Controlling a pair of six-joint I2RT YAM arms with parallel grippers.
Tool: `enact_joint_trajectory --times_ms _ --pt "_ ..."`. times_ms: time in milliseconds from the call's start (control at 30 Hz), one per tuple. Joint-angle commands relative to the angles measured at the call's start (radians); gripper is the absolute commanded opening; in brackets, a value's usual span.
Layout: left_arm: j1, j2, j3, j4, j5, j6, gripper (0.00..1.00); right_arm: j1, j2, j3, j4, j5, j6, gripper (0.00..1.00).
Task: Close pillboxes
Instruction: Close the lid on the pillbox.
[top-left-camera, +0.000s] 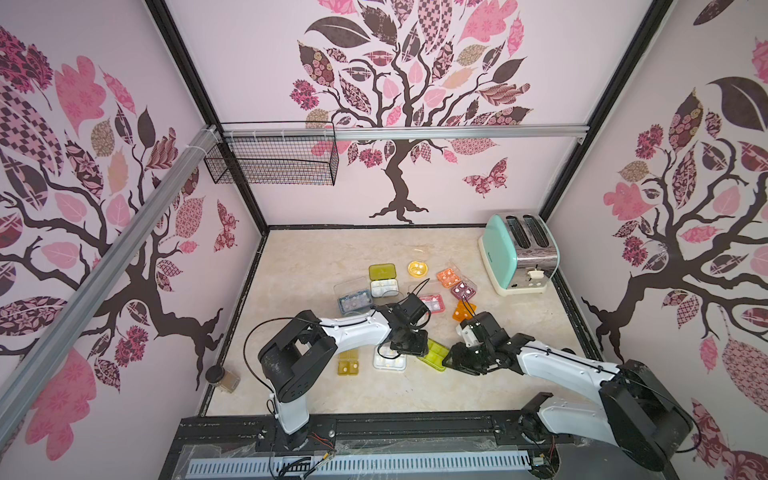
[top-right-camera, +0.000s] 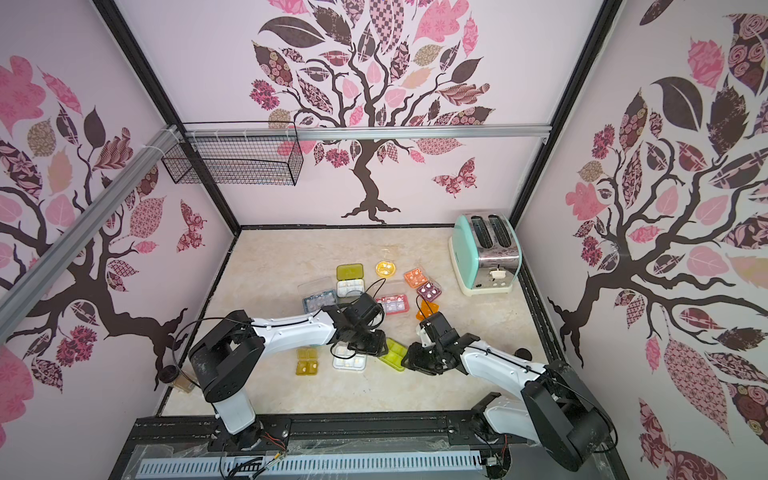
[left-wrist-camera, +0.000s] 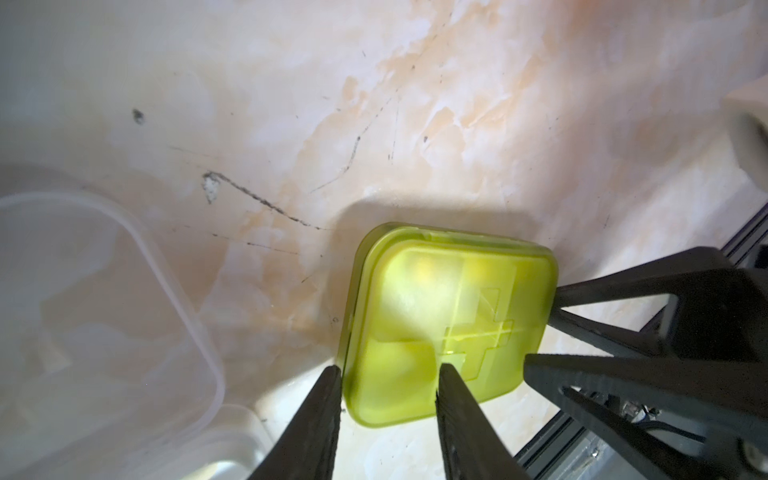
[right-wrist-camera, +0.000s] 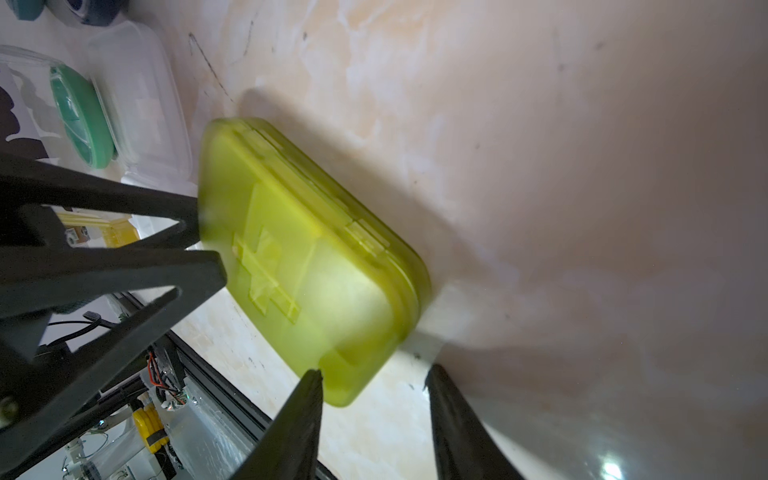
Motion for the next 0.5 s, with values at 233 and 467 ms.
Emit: enact_joint_trajectory --times_ms 233,467 --pt "-0.013 0.029 -0.034 0.061 0.016 -0.03 0.39 0.017 0.056 0.005 -0.046 0.103 -0.017 0.4" --pt "-0.016 0.032 -0.05 0.075 0.019 -0.045 0.38 0.018 0.067 0.009 -0.056 0.114 -0.035 0.4"
